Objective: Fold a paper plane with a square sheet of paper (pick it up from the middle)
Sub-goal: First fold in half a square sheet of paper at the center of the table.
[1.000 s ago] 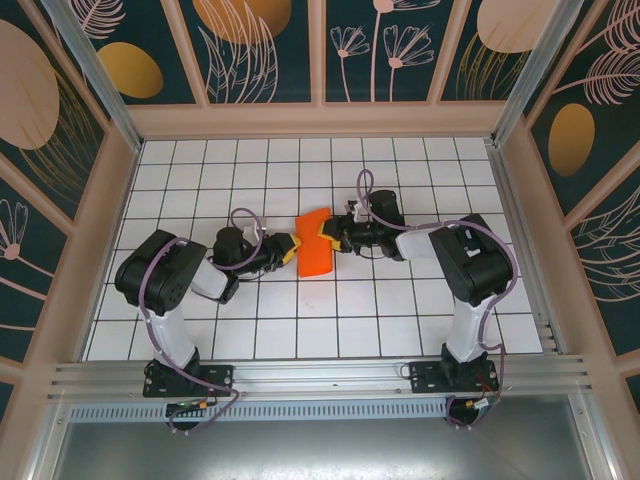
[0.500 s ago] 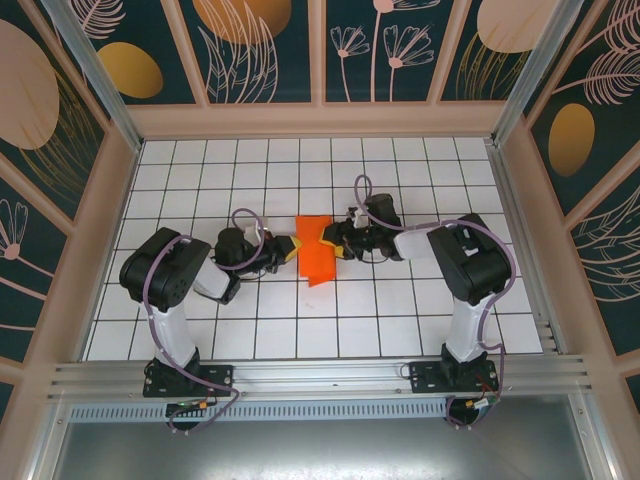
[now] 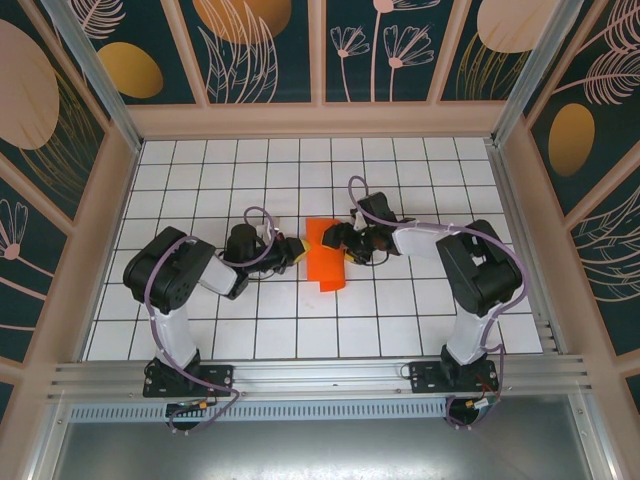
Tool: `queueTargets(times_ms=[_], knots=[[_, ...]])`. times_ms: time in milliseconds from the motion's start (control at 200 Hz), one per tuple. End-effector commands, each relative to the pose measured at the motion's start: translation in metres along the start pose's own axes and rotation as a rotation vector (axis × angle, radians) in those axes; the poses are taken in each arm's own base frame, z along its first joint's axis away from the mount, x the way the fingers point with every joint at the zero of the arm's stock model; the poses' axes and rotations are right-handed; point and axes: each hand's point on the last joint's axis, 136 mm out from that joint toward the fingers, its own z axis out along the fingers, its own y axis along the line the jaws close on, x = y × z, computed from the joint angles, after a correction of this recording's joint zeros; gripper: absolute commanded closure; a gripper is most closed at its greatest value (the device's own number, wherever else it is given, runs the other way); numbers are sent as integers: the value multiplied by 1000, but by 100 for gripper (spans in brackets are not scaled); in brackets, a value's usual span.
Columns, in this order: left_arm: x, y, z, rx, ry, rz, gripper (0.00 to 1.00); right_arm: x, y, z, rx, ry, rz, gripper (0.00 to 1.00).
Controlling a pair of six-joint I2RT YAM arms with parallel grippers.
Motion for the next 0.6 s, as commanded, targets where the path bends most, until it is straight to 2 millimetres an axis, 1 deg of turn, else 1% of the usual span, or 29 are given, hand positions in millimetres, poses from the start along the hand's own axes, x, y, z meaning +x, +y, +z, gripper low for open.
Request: queueTargets(times_ms=[0, 100, 200, 275, 485, 595], knots=[[1, 2, 7, -11, 8, 28, 100, 0, -6, -12, 71, -9, -54, 27], [4, -1, 11, -11, 16, 34, 100, -1, -7, -19, 83, -24, -59, 23], [7, -1, 16, -18, 24, 38, 100, 0, -9, -25, 81, -31, -54, 24], [9, 1, 20, -31, 32, 41, 100, 2, -12, -26, 80, -26, -47, 27], [13, 8, 27, -67, 45, 32, 100, 9, -25, -20, 107, 5, -36, 43], [12, 14, 27, -90, 43, 24, 100, 11, -36, -16, 147, 20, -28, 48]])
